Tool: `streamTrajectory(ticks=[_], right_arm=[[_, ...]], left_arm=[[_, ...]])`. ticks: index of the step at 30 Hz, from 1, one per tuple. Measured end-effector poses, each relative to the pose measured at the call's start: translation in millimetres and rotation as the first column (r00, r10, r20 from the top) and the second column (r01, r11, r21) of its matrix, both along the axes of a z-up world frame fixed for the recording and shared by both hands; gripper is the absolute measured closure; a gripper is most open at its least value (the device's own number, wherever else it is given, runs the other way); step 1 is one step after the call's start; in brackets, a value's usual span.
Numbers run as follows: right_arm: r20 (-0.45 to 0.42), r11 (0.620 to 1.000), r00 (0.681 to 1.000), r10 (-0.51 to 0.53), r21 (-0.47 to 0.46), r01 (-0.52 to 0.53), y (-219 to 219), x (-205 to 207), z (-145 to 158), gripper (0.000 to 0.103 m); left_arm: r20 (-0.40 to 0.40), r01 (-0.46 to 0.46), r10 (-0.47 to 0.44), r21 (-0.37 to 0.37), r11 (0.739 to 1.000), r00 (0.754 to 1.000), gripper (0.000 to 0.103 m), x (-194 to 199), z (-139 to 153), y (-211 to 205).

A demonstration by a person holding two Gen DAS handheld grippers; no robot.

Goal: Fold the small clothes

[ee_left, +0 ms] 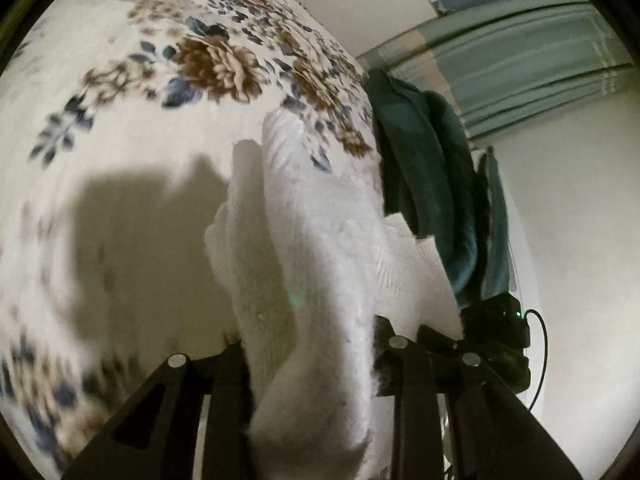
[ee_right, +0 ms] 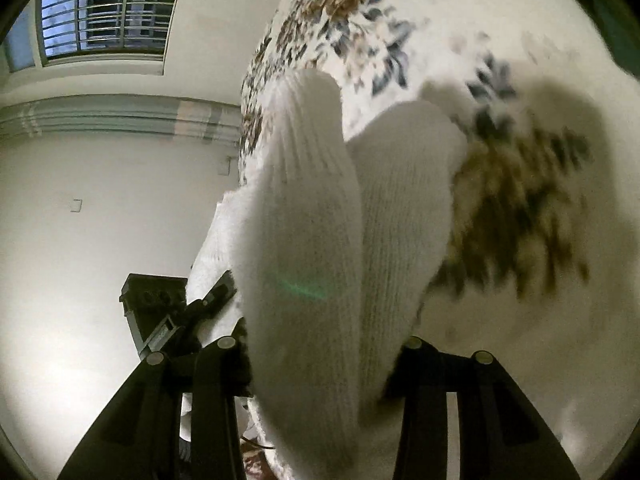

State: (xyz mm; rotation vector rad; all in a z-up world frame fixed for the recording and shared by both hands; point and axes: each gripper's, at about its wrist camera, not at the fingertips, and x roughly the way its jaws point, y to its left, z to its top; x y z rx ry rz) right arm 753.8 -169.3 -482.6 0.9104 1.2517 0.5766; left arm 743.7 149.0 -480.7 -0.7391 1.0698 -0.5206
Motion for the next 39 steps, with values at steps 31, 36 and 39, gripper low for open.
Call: streamTrajectory(ticks=[31, 36, 39], right_arm=[[0.176, 0.401, 0.984, -0.006, -0.901, 0.164, 40.3, -114.6, 126.0, 0.000], [0.257, 0.383, 0.966, 0.006, -0.893, 0.235, 46.6, -188.4, 222.1, 0.000], [0.309, 0.371, 0.951, 0.008, -0.884, 0.284, 47.9, -236.0, 282.2, 0.000]], left_arm=[[0.160, -0.198, 0.120, 0.696, 0.690, 0.980, 0.000, -104.7, 91.1, -35.1], [0.201, -0.220, 0.107, 0.718, 0.661, 0.974, 0.000, -157.2, 158.5, -47.3], [0.235, -0.240, 0.099, 0.712, 0.660, 0.967, 0.000, -191.7, 199.3, -54.0]])
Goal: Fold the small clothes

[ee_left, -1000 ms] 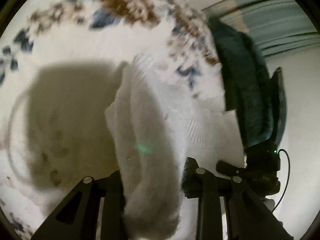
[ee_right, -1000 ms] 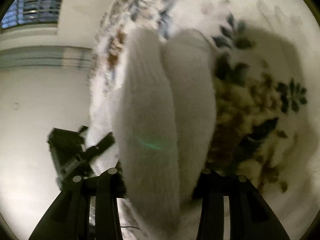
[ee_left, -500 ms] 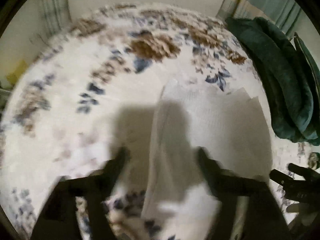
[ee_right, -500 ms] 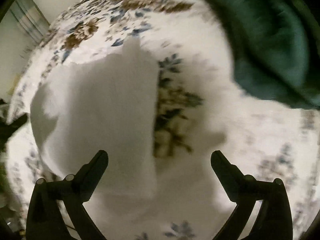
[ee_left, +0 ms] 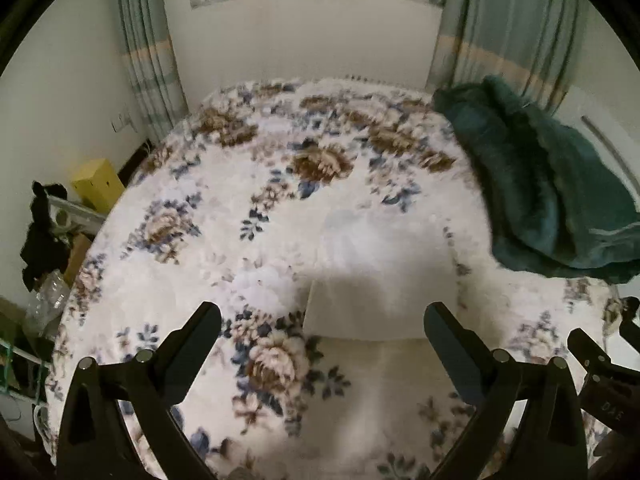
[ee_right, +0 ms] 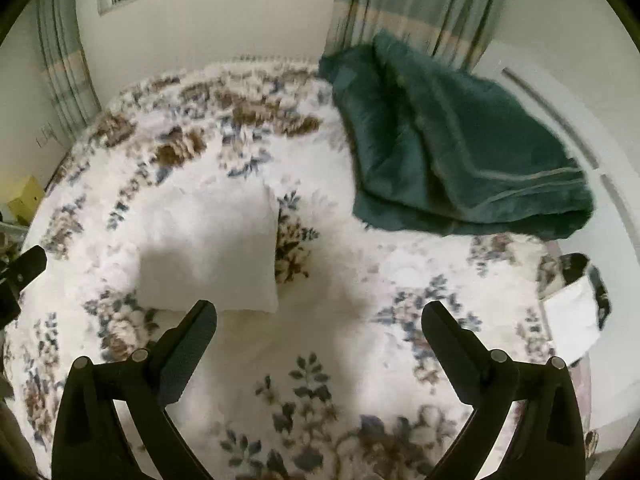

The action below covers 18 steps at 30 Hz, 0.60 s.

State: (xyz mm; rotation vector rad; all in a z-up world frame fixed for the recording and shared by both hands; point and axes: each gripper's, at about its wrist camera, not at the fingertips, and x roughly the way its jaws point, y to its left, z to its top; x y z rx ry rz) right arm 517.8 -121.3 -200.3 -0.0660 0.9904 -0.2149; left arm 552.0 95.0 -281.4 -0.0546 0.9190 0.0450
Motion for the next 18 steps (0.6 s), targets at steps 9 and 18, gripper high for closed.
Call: streamTrajectory(ticks=[9, 18], right_arm=[[0.161, 1.000, 0.987, -0.010, -0.008, 0.011, 0.5, -140.2, 161.0, 0.000], [0.290, 1.000, 0.957, 0.017, 0.014, -0.022, 4.5, -261.5, 286.5, 0.000]], left_arm=[[0.125, 0.010, -0.014, 0.037, 0.999, 0.992, 0.000, -119.4, 129.1, -10.7], [0.208, 0.013, -0.022, 0.046, 0.999, 0.978, 0.000, -215.9, 217.2, -16.8]])
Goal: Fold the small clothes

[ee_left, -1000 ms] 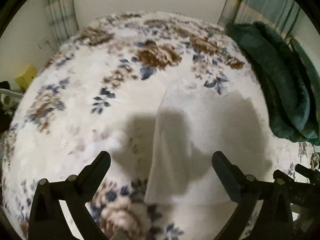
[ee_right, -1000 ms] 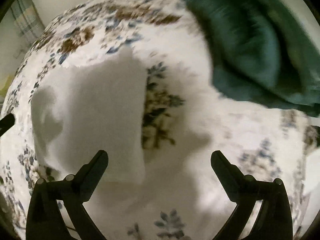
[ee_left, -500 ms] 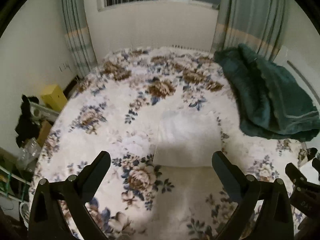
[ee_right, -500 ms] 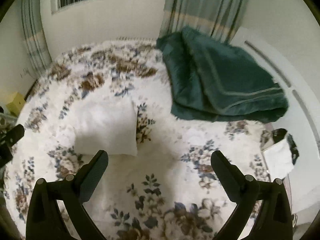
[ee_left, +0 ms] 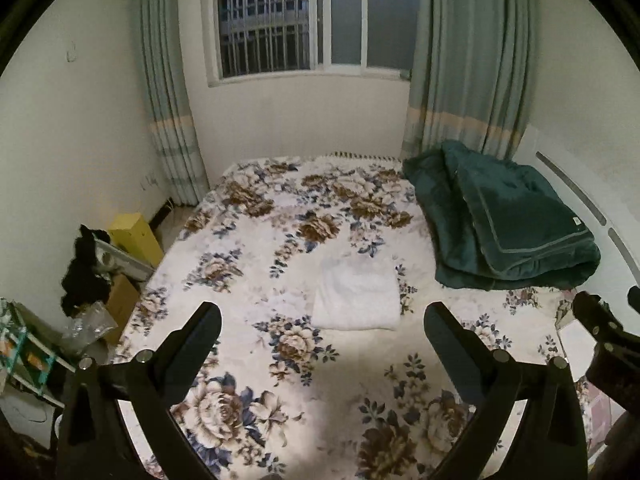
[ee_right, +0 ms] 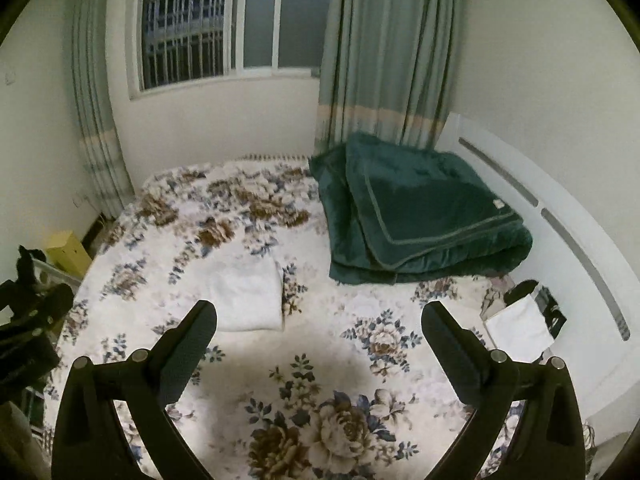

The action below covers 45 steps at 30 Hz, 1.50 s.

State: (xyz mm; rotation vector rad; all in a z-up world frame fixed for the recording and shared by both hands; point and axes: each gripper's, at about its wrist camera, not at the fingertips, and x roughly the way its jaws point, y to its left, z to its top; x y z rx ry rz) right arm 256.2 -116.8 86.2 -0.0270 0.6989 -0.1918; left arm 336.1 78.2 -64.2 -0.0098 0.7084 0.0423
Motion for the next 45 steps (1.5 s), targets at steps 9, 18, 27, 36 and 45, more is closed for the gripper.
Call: streamTrajectory(ticks=[9, 18, 27, 36, 45], right_arm=[[0.083, 0.999, 0.995, 0.054, 0.002, -0.055, 6.6, -76.9, 72.1, 0.000], [0.096, 0.996, 0.992, 0.086, 0.008, -0.087, 9.4, -112.2, 94.1, 0.000], [0.080, 0.995, 0.991, 0.104, -0.003, -0.104, 2.1, -116.0, 92.9, 0.000], [0.061, 0.994, 0.992, 0.113, 0.001, -0.113, -4.6, -109.1, 83.4, 0.000], [0.045, 0.992, 0.991, 0.123, 0.006, -0.123, -6.3, -105.9, 76.2, 0.000]], left_arm=[[0.061, 0.014, -0.013, -0.005, 1.000, 0.998, 0.000, -54.2, 42.9, -7.3], [0.077, 0.013, -0.011, -0.017, 1.000, 0.997, 0.000, -75.8, 57.5, -9.7], [0.072, -0.011, 0.013, -0.035, 0.999, 0.997, 0.000, -87.2, 61.1, -13.1], [0.062, -0.021, 0.023, -0.023, 0.999, 0.998, 0.000, -90.9, 59.0, -15.6], [0.058, -0.019, 0.020, -0.023, 1.000, 0.998, 0.000, -95.2, 59.0, -14.3]])
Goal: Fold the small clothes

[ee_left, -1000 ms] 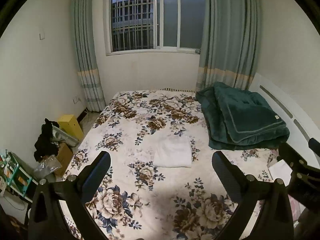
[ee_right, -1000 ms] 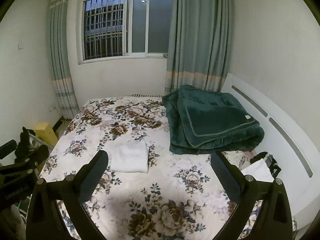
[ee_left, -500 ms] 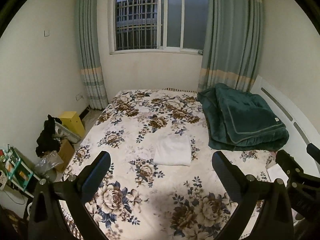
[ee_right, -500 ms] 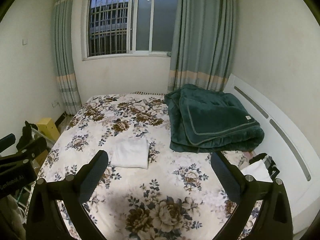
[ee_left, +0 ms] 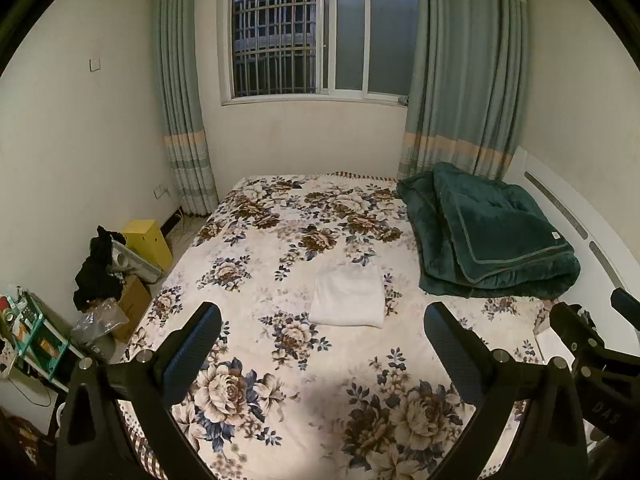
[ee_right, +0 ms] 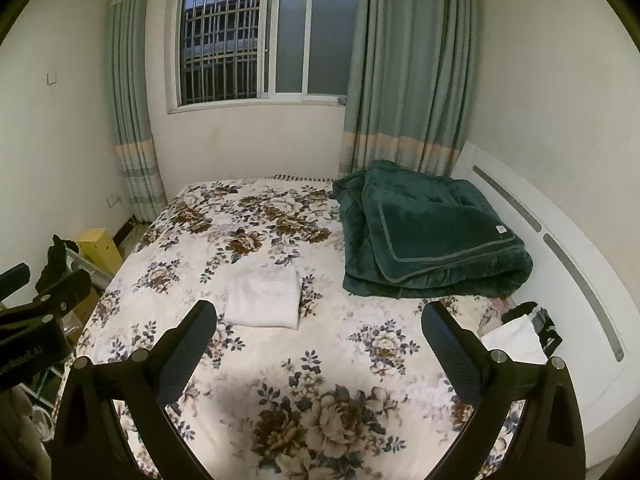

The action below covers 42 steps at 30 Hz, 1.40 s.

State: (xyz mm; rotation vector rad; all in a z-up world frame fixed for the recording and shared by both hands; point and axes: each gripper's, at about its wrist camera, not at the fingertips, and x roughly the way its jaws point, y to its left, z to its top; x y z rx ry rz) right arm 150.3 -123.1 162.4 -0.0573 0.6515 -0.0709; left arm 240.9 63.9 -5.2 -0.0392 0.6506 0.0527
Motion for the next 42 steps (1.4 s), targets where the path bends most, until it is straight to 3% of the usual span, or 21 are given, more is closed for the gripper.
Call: streamTrajectory(ticks=[42], right_arm=[[-0.003, 1.000, 1.000, -0.003, 0.019, 0.003, 13.3, -3.1, -2.3, 0.000]], left_arm=[[0.014, 0.015, -0.015, 0.009, 1.000, 1.000, 0.000, -12.4, 1.5, 8.3]])
